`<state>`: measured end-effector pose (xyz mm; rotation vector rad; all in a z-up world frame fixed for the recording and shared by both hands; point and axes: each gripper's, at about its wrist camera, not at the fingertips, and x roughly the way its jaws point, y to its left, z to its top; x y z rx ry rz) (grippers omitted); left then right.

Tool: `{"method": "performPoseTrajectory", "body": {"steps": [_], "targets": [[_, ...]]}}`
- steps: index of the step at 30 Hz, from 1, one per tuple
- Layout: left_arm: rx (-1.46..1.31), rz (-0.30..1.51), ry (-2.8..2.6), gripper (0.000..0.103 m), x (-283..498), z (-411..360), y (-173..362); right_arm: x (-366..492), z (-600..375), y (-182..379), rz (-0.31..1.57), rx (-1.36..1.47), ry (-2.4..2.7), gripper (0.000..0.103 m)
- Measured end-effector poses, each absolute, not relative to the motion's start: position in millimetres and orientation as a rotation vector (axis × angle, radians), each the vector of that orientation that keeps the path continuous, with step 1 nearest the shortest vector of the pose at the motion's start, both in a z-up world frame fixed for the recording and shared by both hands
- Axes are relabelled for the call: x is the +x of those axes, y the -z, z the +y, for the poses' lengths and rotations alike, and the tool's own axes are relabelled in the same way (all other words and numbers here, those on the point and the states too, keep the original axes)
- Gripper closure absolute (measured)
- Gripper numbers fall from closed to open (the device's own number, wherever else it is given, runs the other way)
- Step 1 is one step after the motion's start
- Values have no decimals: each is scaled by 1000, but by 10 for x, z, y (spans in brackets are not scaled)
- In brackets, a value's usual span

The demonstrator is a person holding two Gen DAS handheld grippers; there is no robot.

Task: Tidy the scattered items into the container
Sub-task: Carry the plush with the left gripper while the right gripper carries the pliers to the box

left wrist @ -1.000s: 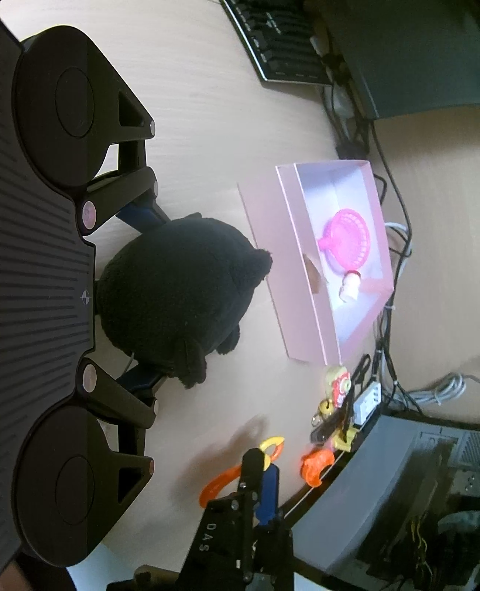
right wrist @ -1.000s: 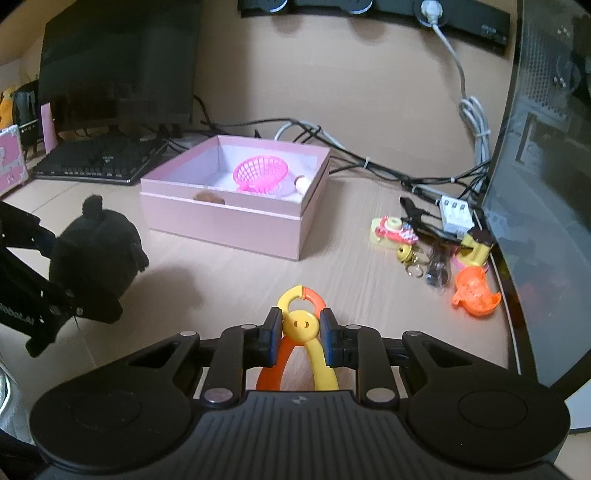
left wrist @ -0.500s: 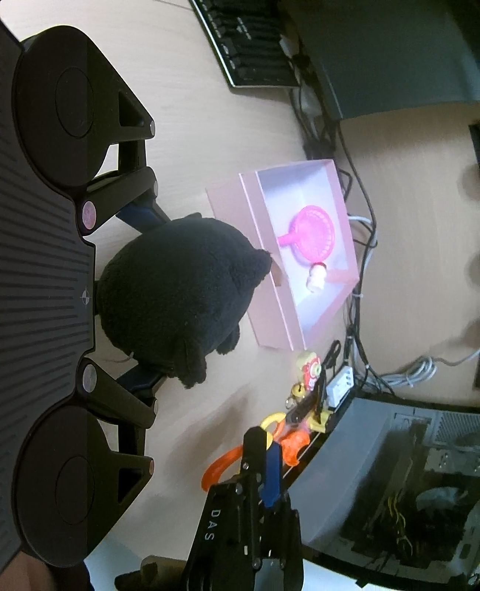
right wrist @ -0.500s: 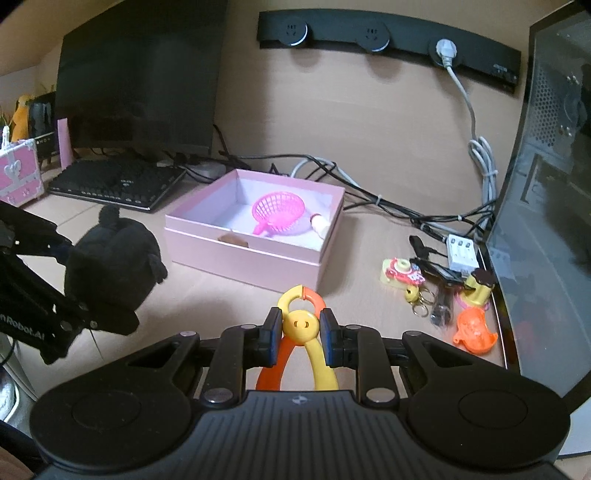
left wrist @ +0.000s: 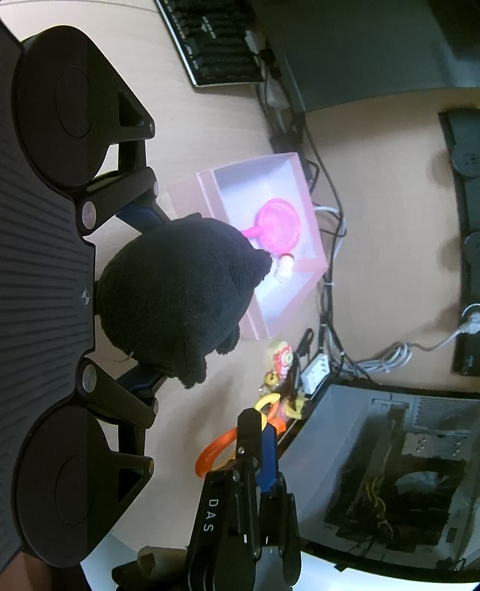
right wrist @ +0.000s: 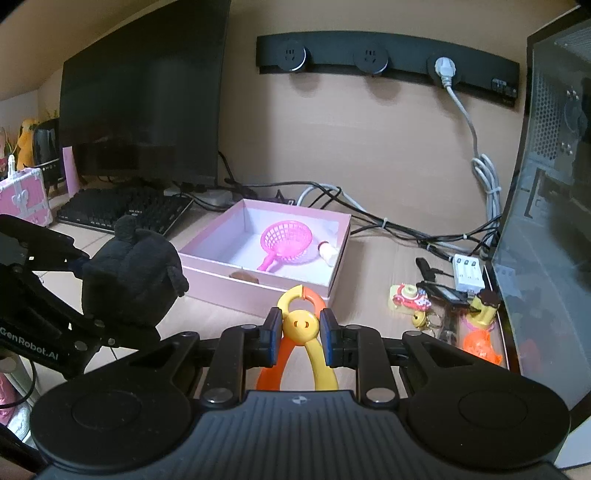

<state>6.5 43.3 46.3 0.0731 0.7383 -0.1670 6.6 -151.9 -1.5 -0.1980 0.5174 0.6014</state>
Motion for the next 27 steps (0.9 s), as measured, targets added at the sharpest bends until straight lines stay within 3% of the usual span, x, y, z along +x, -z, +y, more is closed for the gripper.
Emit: {"method": "performPoseTrajectory", "body": {"steps": [16, 27], "targets": [[46, 580, 153, 25, 772, 729, -1069, 585, -1354, -528, 374, -51, -619, 82], [-26, 603, 180, 25, 1699, 1101, -1025, 1547, -958, -493, 421, 85, -698, 82]]}}
